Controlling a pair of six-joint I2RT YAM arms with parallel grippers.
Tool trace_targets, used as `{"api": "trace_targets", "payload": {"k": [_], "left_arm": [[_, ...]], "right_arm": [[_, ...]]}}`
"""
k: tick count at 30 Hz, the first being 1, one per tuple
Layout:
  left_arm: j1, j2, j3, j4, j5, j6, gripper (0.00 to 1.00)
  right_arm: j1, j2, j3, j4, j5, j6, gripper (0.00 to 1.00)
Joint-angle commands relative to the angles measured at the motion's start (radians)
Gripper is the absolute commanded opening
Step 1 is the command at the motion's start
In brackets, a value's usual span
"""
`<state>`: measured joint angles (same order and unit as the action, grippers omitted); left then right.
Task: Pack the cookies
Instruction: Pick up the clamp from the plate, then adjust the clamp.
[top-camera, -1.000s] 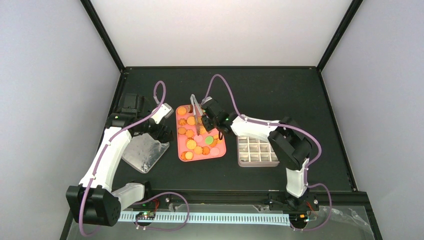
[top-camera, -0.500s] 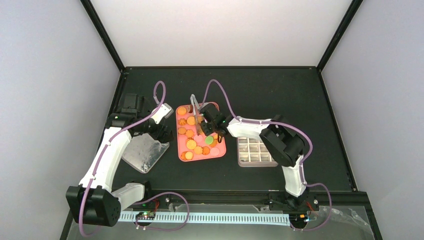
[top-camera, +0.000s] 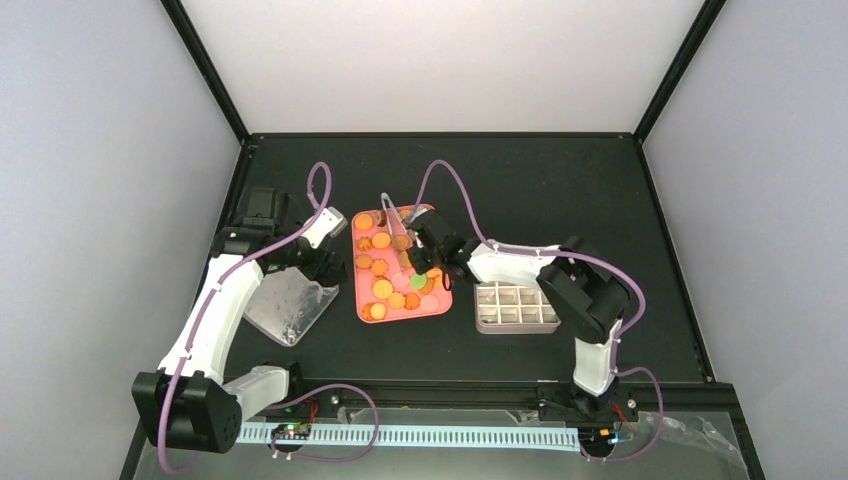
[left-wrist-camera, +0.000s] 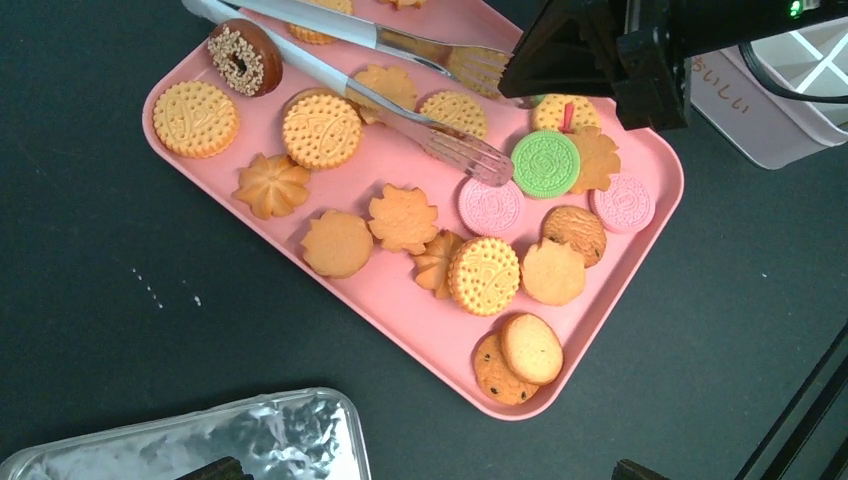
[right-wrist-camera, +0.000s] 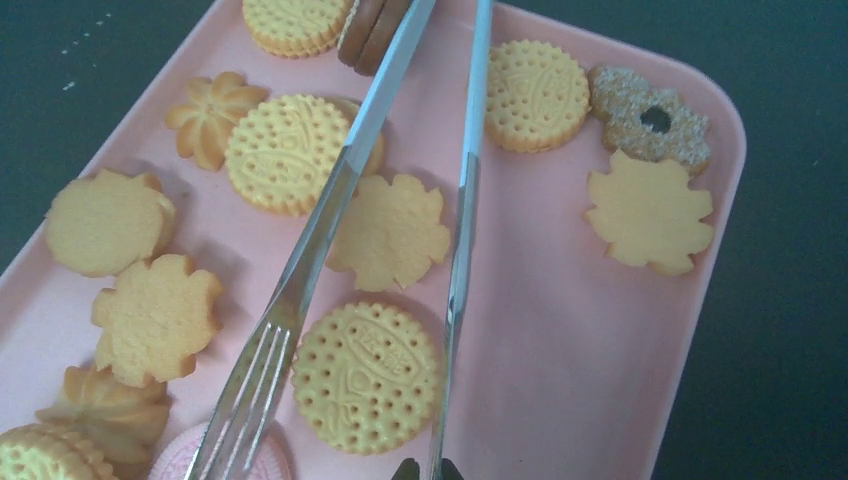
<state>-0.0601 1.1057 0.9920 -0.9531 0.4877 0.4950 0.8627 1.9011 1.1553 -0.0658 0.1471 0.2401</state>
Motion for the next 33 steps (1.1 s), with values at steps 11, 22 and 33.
{"api": "trace_targets", "payload": {"k": [11,22,33], "left_arm": [[0.001,0.020,0.021,0.027,0.147,-0.095,0.96],[-0.027,0.123,0.031,0.121,0.169,-0.263,0.93],[-0.130,0.321,0.068,0.128,0.098,-0.326,0.87]], "right_arm": [[0.115,-0.199,-0.099,0.115,0.238,0.012,0.01],[0.278,-0.197,-0.030,0.097,0.481,0.005,0.01],[0.360,-0.164,0.011,0.042,0.576,-0.005,0.01]]}}
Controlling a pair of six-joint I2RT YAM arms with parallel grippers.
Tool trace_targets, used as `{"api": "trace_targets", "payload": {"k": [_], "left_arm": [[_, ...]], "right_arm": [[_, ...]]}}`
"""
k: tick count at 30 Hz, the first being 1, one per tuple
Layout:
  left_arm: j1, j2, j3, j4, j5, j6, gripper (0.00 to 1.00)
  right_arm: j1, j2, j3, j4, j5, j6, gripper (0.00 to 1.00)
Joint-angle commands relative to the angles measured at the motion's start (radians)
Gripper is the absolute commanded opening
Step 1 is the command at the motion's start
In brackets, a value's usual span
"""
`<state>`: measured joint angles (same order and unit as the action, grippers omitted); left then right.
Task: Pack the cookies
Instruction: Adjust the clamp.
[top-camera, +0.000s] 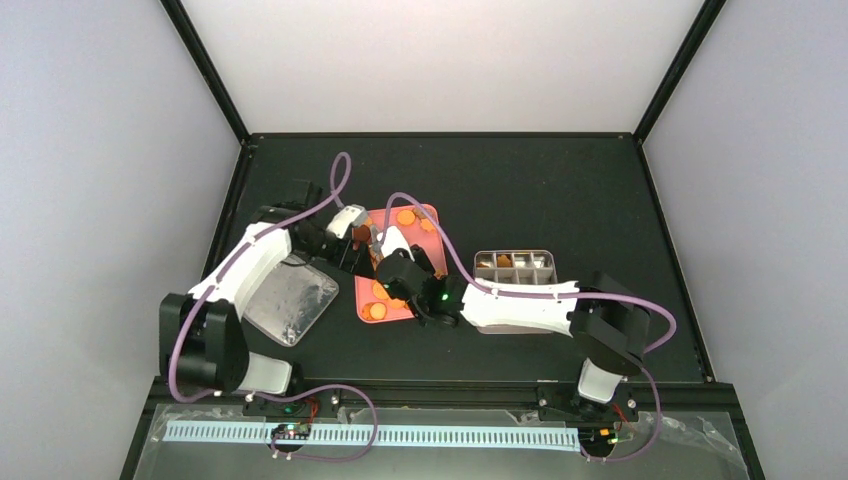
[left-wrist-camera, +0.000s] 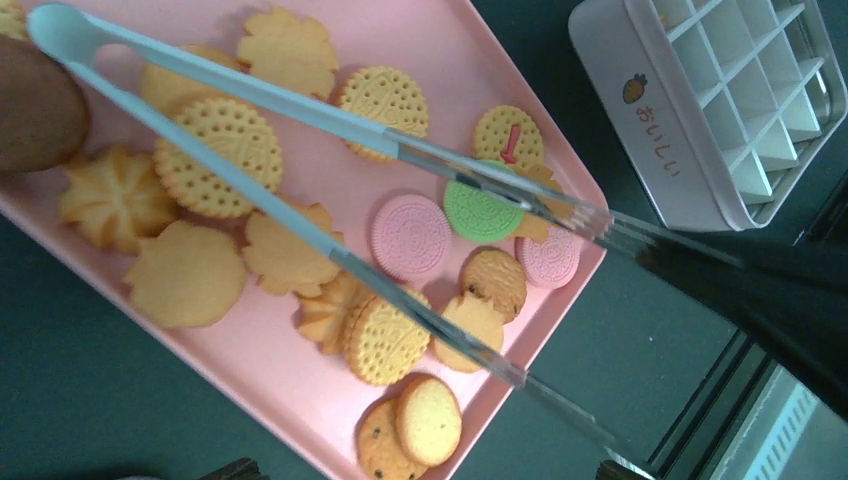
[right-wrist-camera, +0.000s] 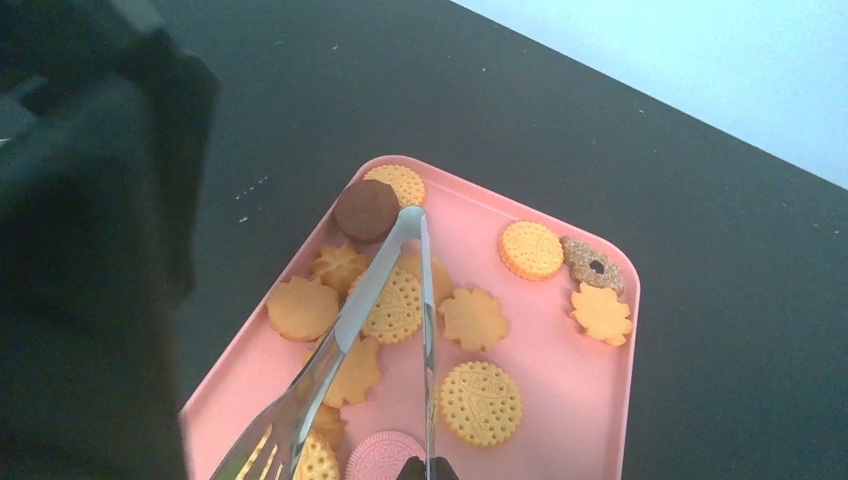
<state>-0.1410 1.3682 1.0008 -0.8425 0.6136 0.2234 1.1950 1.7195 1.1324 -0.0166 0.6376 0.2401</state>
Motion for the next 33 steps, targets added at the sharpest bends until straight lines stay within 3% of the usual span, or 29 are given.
{"api": "trace_targets", "payload": {"k": [1,12,33], "left_arm": [[-0.062,0.080,0.073,0.012,-0.033,-0.065,0.87],[-0.097,0.154,0.117,0.006,-0.037,-0.096,0.84],[-0.104,0.058,0.030,0.078,-0.029,-0.099,0.81]], "right_arm": [[0.032,0.019,0.036,-0.010,0.093,-0.006,0.01],[0.063,0.020,0.001,0.014,0.099,-0.007,0.01],[0.067,0.006,-0.021,-0.017,0.112,0.074,0.01]]}}
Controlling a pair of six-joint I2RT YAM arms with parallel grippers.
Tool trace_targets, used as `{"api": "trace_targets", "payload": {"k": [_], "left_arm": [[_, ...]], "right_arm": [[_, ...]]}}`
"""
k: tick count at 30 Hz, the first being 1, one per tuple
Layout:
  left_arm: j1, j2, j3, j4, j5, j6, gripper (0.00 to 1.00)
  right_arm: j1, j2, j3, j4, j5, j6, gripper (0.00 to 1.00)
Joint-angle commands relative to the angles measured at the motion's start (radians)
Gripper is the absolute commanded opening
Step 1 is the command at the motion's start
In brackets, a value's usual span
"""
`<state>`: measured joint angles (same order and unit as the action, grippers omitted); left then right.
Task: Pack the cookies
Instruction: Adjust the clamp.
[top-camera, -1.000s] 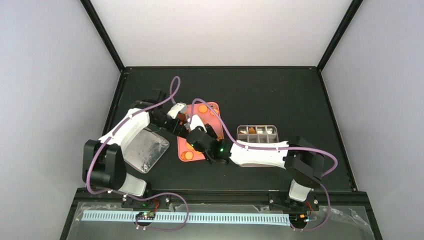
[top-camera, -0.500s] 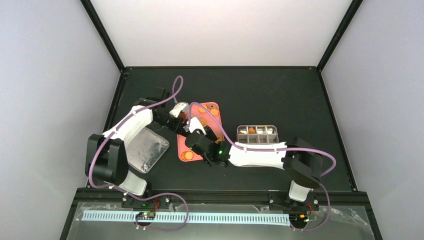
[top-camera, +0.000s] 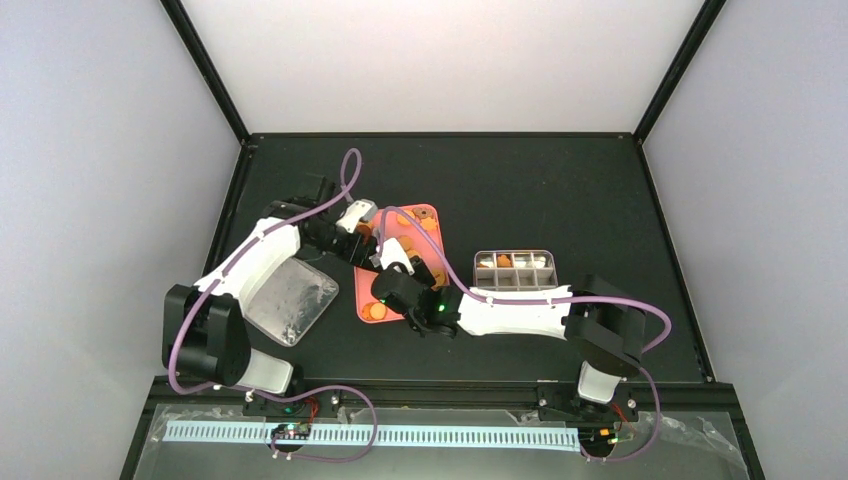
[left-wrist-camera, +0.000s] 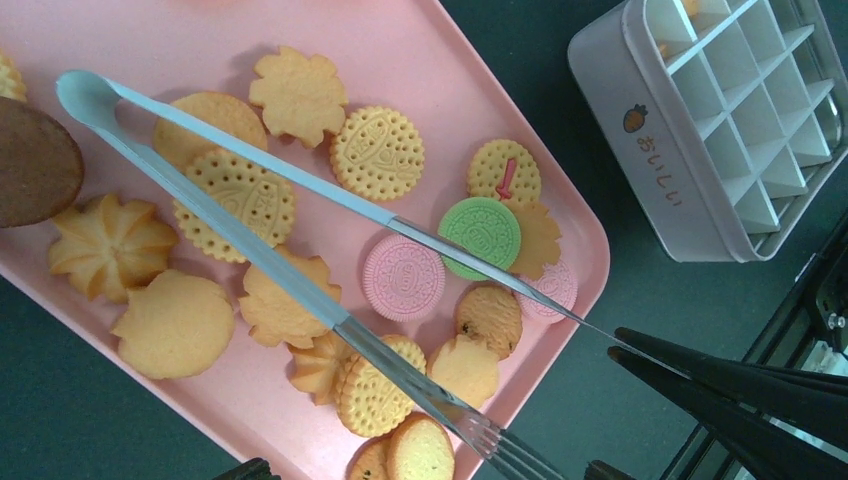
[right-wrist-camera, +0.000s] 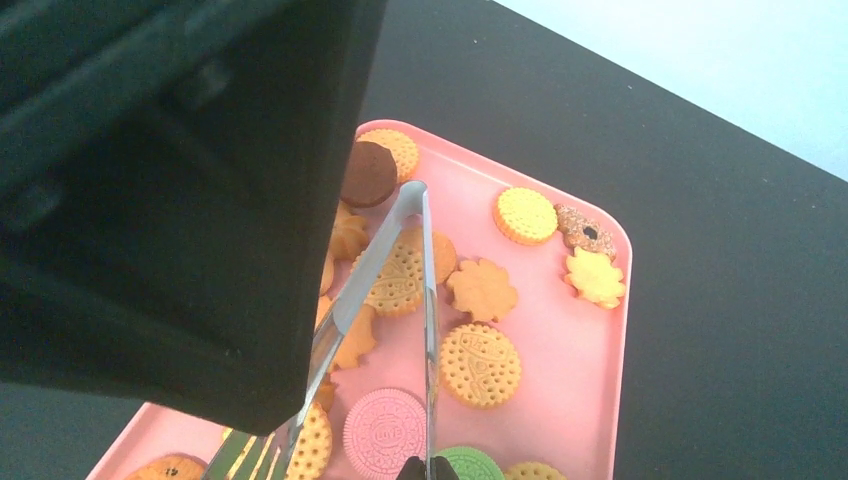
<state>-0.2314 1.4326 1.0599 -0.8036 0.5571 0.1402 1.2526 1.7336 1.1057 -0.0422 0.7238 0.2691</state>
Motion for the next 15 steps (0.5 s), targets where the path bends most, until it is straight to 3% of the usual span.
{"api": "trace_targets", "payload": {"k": [1,6,15], "left_arm": [[-0.017,0.002,-0.032,0.045,0.025,-0.016,0.79],[-0.048,0.064,-0.019,0.043,0.005,-0.010,0.71],[-0.089,0.118,-0.019,0.057,-0.059,-0.023,0.65]], "right_arm": [[0.010,-0.008,0.013,0.001,0.028,0.050,0.01],[0.010,-0.005,0.055,-0.043,0.030,0.074,0.01],[0.009,-0.011,0.053,-0.054,0.029,0.102,0.01]]}}
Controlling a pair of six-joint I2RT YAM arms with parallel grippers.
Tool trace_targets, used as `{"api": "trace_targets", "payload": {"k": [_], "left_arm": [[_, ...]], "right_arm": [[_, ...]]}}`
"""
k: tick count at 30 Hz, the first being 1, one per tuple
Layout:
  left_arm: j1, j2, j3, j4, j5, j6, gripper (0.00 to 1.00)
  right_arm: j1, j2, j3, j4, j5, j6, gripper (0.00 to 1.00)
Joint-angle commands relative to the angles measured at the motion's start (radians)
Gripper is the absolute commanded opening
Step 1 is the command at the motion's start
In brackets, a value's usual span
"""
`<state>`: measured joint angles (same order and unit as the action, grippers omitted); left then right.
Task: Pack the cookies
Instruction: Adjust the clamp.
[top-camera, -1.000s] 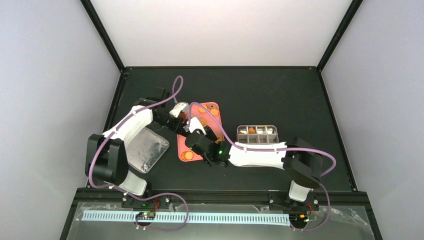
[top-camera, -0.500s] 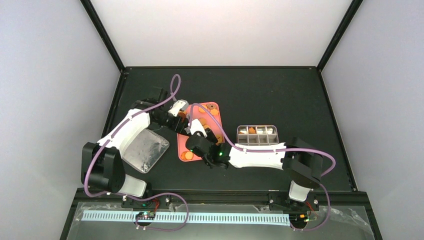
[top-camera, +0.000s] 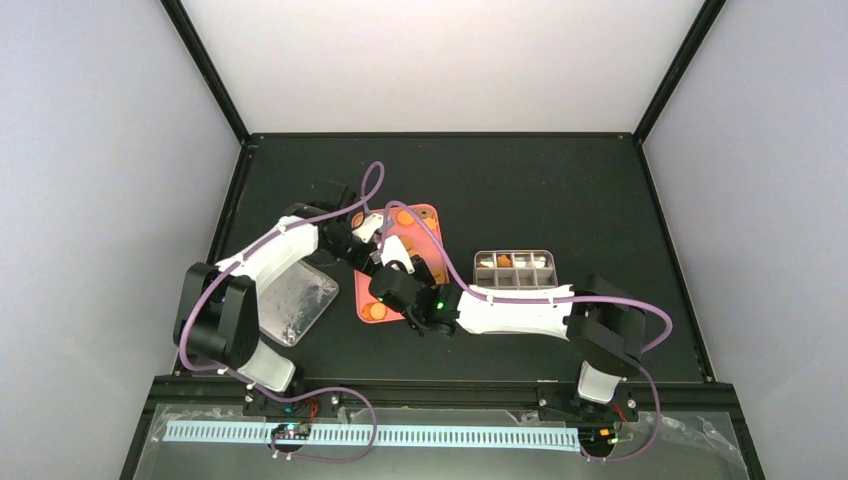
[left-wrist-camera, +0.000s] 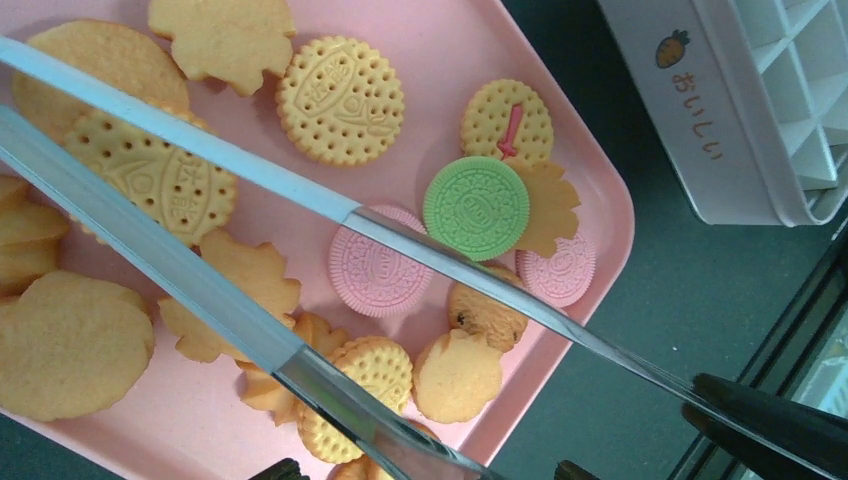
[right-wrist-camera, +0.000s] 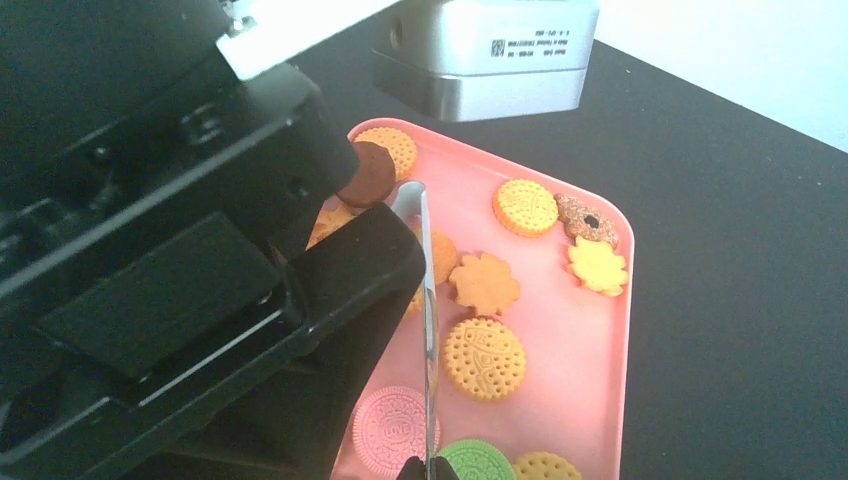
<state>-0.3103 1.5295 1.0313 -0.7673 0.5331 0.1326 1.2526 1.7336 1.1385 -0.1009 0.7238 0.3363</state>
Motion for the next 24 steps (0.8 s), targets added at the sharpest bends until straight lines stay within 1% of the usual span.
{"api": "trace_targets", "payload": {"k": [1,7,8,11,13,19,24], "left_arm": [[-0.010,0.025,0.012,0.022,-0.035,-0.018,0.64],[-0.012,0.053,0.021,0.006,-0.004,-0.022,0.49],[-0.012,0.058,0.021,0.002,0.001,-0.022,0.45],[-0.012,0.060,0.022,0.004,-0.019,-0.022,0.26],[-0.012,0.057,0.024,0.004,-0.028,-0.025,0.18],[-0.013,0.050,0.037,-0.003,-0.034,-0.025,0.13],[-0.012,0.047,0.087,-0.033,-0.049,-0.012,0.07]], "right_arm": [[0.010,-0.014,0.016,0.005,0.029,0.036,0.01],[0.010,-0.032,-0.010,0.024,0.040,0.042,0.01],[0.009,-0.034,-0.013,0.024,0.041,0.043,0.01],[0.010,-0.040,-0.025,0.027,0.047,0.046,0.01],[0.009,-0.047,-0.036,0.032,0.050,0.046,0.01],[0.010,-0.080,-0.085,0.071,0.063,0.033,0.01],[0.009,-0.107,-0.141,0.098,0.070,0.027,0.01]]}}
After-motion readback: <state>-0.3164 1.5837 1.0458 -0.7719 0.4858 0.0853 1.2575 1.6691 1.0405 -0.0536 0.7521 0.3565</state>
